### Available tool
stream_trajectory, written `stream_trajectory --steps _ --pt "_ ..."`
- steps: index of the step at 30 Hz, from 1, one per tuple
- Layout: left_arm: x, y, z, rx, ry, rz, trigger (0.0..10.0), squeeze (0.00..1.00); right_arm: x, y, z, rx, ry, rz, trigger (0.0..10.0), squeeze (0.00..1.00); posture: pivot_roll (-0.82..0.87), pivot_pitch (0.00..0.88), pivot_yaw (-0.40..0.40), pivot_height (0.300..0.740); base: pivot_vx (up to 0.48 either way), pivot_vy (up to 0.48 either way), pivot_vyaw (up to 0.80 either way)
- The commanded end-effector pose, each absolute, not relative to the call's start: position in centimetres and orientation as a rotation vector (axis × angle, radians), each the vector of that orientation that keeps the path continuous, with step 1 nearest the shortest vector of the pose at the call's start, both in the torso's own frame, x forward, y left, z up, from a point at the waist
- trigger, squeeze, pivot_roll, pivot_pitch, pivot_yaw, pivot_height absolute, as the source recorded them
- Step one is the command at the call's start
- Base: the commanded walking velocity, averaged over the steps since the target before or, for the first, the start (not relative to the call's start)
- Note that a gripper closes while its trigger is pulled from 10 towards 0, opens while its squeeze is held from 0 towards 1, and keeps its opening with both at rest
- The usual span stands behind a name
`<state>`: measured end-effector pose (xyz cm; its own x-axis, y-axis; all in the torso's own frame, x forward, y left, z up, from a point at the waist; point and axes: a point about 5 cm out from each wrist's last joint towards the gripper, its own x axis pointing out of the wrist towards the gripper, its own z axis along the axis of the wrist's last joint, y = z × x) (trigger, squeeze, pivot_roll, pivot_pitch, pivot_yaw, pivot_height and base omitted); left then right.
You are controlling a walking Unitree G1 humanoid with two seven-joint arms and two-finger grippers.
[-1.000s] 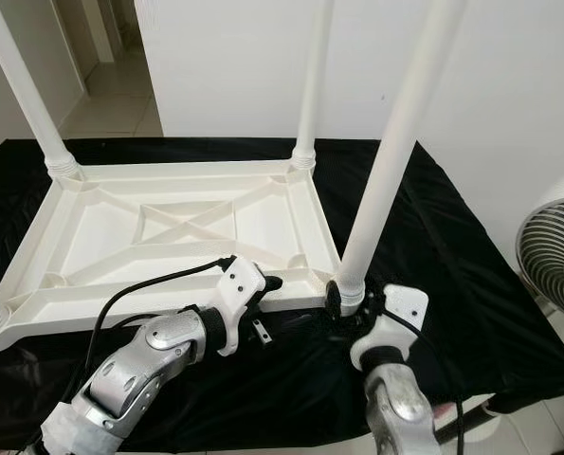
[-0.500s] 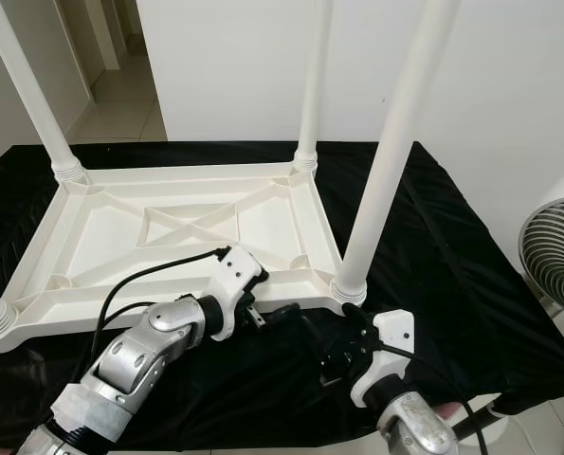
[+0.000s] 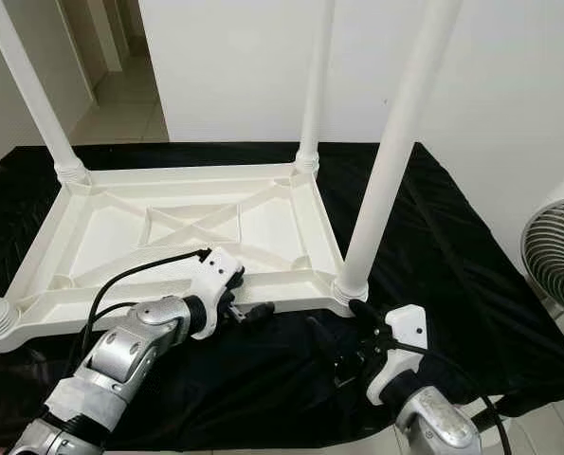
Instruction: Building children table
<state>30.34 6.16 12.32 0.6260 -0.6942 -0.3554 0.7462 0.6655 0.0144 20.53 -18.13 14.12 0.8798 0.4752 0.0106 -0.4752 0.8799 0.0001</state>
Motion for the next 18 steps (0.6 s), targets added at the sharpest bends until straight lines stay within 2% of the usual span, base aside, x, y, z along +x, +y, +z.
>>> stream_trajectory --steps 1,2,3,4,6,8,9,11,18 --pt "31.1 7.3 11.8 0.206 0.35 -0.609 4.7 0.0 20.6 -18.5 14.0 -0.003 -0.006 0.495 10.0 0.0 -0.09 0.048 0.014 0.74 0.0 0.0 0.0" --pt "31.3 7.6 11.6 0.204 0.368 -0.585 6.5 0.0 20.6 -18.4 14.1 -0.003 -0.008 0.496 10.0 0.0 -0.1 0.051 0.016 0.74 0.0 0.0 0.0" --pt "31.4 7.8 11.5 0.203 0.382 -0.569 6.5 0.0 20.7 -18.4 14.1 -0.003 -0.008 0.498 10.0 0.0 -0.1 0.051 0.016 0.74 0.0 0.0 0.0" --pt "31.6 8.0 11.4 0.201 0.39 -0.539 4.9 0.0 20.7 -18.4 14.1 -0.003 -0.01 0.496 10.0 0.0 -0.1 0.053 0.017 0.74 0.0 0.0 0.0" --pt "31.7 8.2 11.4 0.198 0.393 -0.521 4.9 0.0 20.7 -18.3 14.1 -0.004 -0.012 0.494 10.0 0.0 -0.1 0.053 0.017 0.74 0.0 0.0 0.0" --pt "31.9 8.6 11.4 0.184 0.403 -0.478 1.1 0.0 20.7 -18.2 14.1 -0.001 -0.014 0.493 10.0 0.0 -0.1 0.053 0.02 0.74 0.0 0.0 0.0" --pt "31.9 8.6 11.4 0.184 0.403 -0.478 1.1 0.0 20.7 -18.2 14.1 -0.001 -0.014 0.493 10.0 0.0 -0.1 0.053 0.02 0.74 0.0 0.0 0.0" --pt "32.1 8.8 11.4 0.177 0.41 -0.442 0.0 0.0 20.8 -18.0 14.1 0.004 -0.017 0.494 10.0 0.0 -0.1 0.053 0.02 0.74 0.0 0.0 0.0" --pt "32.4 9.4 11.3 0.201 0.421 -0.35 0.0 0.0 21.0 -17.8 14.2 0.002 -0.025 0.49 10.0 0.0 -0.1 0.055 0.023 0.74 0.0 0.0 0.0"
